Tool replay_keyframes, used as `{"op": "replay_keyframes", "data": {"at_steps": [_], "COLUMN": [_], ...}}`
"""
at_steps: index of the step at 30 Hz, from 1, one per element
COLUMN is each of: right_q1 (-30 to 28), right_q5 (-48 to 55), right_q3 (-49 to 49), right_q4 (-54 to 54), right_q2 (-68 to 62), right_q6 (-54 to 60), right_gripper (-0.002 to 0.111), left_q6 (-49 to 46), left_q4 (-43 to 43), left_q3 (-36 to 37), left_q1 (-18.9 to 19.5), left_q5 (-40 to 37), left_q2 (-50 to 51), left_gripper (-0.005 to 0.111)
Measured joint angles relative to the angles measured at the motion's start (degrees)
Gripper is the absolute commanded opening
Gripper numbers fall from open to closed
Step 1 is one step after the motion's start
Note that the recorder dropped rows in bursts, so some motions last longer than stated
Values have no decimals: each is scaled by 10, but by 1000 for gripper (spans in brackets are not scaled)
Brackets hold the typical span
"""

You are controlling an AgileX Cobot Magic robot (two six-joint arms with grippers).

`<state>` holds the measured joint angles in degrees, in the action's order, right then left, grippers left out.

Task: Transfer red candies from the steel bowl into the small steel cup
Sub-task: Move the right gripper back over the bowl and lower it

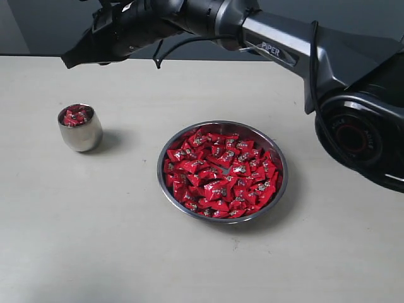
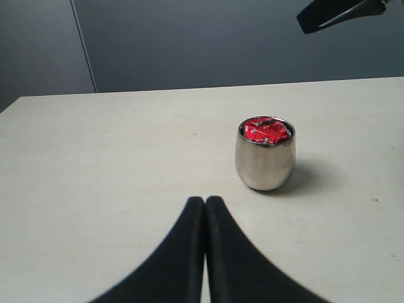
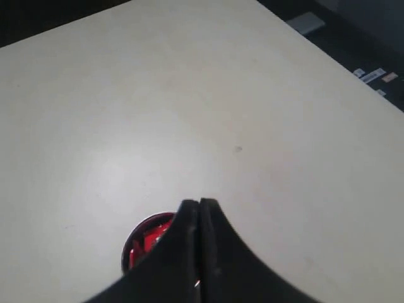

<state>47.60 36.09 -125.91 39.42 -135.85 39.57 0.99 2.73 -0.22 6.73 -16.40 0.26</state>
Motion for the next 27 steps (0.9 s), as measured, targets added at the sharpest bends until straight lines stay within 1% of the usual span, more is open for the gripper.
{"op": "replay_keyframes", "data": {"at_steps": [4,10,13,20,23,27], "right_q1": [0,-13,-38,-111,-139,-169], "right_q5": [-36,-103,-134,-218,-235,-236], "right_q3": [40,172,255,482,558,636], "right_q4": [-2,-4,4,82,91,87], "right_q2": [17,81,125,254,298,340], "right_q6": [-9,-8,12,101,123,138], "right_gripper": [-1,-1,-1,-1,-1,-1], "left_q6": [0,0,0,0,0,0], "left_q4": [0,0,0,0,0,0], "left_q3": [0,0,0,0,0,0], "left_q1": [0,0,0,0,0,0], "left_q5": [0,0,0,0,0,0], "left_q2": [0,0,0,0,0,0], "left_gripper": [0,0,0,0,0,0]}}
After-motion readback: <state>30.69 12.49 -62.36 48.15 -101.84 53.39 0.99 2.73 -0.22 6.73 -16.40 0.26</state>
